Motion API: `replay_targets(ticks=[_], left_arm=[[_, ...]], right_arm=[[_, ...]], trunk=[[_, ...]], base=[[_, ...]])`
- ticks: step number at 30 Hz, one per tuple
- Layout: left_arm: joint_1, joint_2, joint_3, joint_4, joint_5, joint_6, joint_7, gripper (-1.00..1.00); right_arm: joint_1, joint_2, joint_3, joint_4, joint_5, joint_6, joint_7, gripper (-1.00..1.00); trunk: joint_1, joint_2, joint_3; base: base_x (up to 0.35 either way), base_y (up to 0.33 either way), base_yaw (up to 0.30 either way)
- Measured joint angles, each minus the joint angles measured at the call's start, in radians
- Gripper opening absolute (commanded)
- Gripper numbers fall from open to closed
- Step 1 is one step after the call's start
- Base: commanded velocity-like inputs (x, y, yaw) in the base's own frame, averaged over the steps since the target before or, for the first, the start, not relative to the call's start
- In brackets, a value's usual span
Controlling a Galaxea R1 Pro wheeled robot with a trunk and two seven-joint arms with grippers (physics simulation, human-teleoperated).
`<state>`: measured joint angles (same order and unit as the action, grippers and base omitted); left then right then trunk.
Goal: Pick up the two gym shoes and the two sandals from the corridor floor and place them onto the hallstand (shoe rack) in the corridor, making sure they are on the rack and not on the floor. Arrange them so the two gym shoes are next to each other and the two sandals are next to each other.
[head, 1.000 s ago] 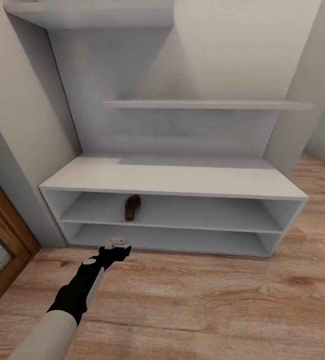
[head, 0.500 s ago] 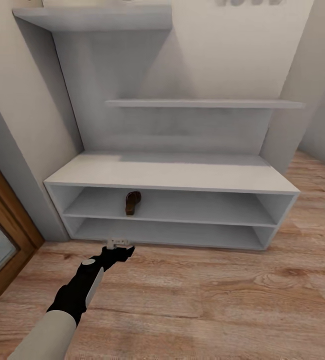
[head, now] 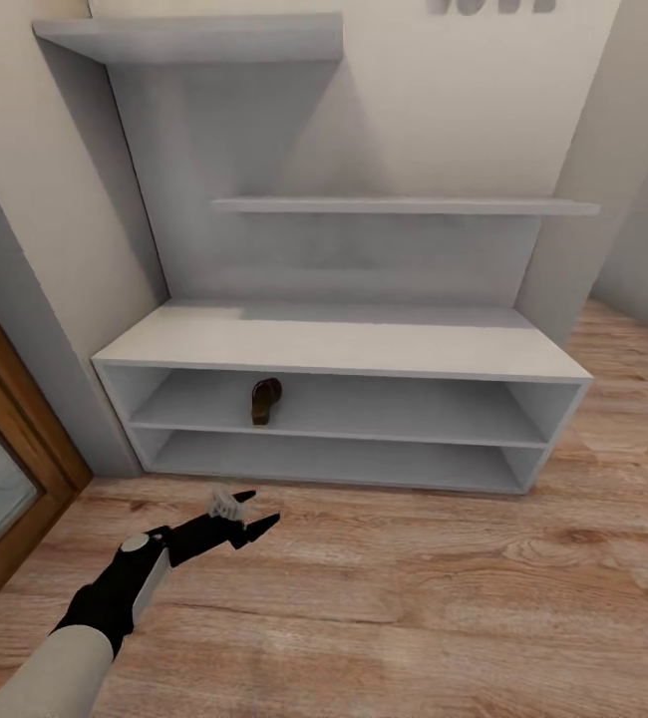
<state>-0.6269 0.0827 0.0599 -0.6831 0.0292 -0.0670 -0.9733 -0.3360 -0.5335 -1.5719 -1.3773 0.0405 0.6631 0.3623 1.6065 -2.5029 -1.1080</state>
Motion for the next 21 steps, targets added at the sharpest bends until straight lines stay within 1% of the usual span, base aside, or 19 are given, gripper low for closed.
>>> replay_targets(ticks=[1,2,3,5,6,7,8,9,10,11,13,14,15,16,17,18,19,20,21], left_arm=[[0.000,0.006,0.015,0.003,0.014,-0.004,-0.046,1.00],[0.000,0.011,0.040,0.005,0.028,-0.008,-0.096,1.00],[0.000,0.012,0.049,0.005,0.031,-0.009,-0.108,1.00],[0.000,0.013,0.070,0.006,0.036,-0.010,-0.130,1.00],[0.000,0.013,0.076,0.007,0.033,-0.010,-0.133,1.00],[0.000,0.014,0.077,0.007,0.032,-0.010,-0.134,1.00],[0.000,0.014,0.079,0.007,0.028,-0.010,-0.135,1.00],[0.000,0.014,0.081,0.007,0.025,-0.010,-0.136,1.00],[0.000,0.014,0.081,0.007,0.022,-0.010,-0.137,1.00],[0.000,0.014,0.081,0.007,0.020,-0.010,-0.137,1.00],[0.000,0.014,0.080,0.008,0.018,-0.010,-0.137,1.00],[0.000,0.012,0.079,0.008,0.019,-0.010,-0.137,1.00],[0.000,0.011,0.079,0.009,0.018,-0.010,-0.137,1.00],[0.000,0.009,0.078,0.009,0.018,-0.011,-0.137,1.00],[0.000,0.008,0.078,0.010,0.018,-0.011,-0.137,1.00],[0.000,0.007,0.078,0.015,0.018,-0.011,-0.136,1.00],[0.000,0.007,0.077,0.019,0.017,-0.011,-0.136,1.00],[0.000,0.007,0.076,0.021,0.016,-0.011,-0.137,1.00],[0.000,0.006,0.076,0.021,0.016,-0.011,-0.139,1.00]], right_arm=[[0.000,0.000,0.024,0.000,-0.005,0.001,0.000,-1.00],[0.000,0.000,0.066,-0.001,-0.009,0.002,0.001,-1.00],[0.000,0.000,0.079,-0.001,-0.001,0.000,0.000,-1.00],[0.000,0.002,0.115,0.000,-0.001,0.000,0.000,-1.00],[0.000,0.003,0.135,0.000,-0.003,0.001,0.000,-1.00],[0.000,0.004,0.143,0.001,0.000,0.000,0.000,-1.00],[0.000,0.006,0.162,0.001,-0.007,0.001,0.001,-1.00],[0.000,0.008,0.190,0.002,-0.011,0.001,0.002,-1.00],[0.000,0.010,0.234,0.004,-0.017,0.002,0.002,-1.00],[0.000,0.015,0.304,0.006,-0.015,0.002,0.002,-1.00],[0.000,0.031,0.476,0.007,-0.021,0.003,0.000,-1.00],[0.000,0.042,0.597,0.008,-0.005,0.000,0.000,-1.00],[0.000,0.046,0.696,0.009,-0.022,0.003,-0.001,-1.00],[0.000,0.051,0.761,0.011,-0.022,0.003,-0.002,-1.00],[0.000,0.056,0.842,0.015,-0.017,0.002,-0.002,-1.00],[0.000,0.064,0.932,0.021,-0.020,0.002,-0.003,-1.00],[0.000,0.077,1.004,0.029,-0.020,0.002,-0.003,-1.00],[0.000,0.096,1.064,0.034,-0.020,0.003,-0.003,-1.00],[0.000,0.116,1.116,0.038,-0.020,0.002,-0.003,-1.00]], trunk=[[0.000,0.000,0.000],[0.000,0.000,0.000],[0.000,0.000,0.000],[0.000,0.000,0.000],[0.000,0.000,0.000],[0.000,0.000,0.000],[0.000,0.000,0.000],[0.000,0.000,0.000],[0.000,0.000,0.000],[0.000,0.000,0.000],[0.000,0.000,0.000],[0.000,0.000,0.000],[0.000,0.000,0.000],[0.000,0.000,0.000],[0.000,0.000,0.000],[0.000,0.000,0.000],[0.000,0.000,0.000],[0.000,0.000,0.000],[0.000,0.000,0.000]], base=[[0.000,0.000,0.000],[0.000,0.000,0.000],[0.000,0.000,0.000],[0.000,0.000,0.000],[0.000,0.000,0.000],[0.000,0.000,0.000],[0.000,0.000,0.000],[0.000,0.000,0.000],[0.000,0.000,0.000],[0.000,0.000,0.000],[0.000,0.000,0.000],[0.000,0.000,0.000],[0.000,0.000,0.000],[0.000,0.000,0.000],[0.000,0.000,0.000],[0.000,0.000,0.000],[0.000,0.000,0.000],[0.000,0.000,0.000],[0.000,0.000,0.000]])
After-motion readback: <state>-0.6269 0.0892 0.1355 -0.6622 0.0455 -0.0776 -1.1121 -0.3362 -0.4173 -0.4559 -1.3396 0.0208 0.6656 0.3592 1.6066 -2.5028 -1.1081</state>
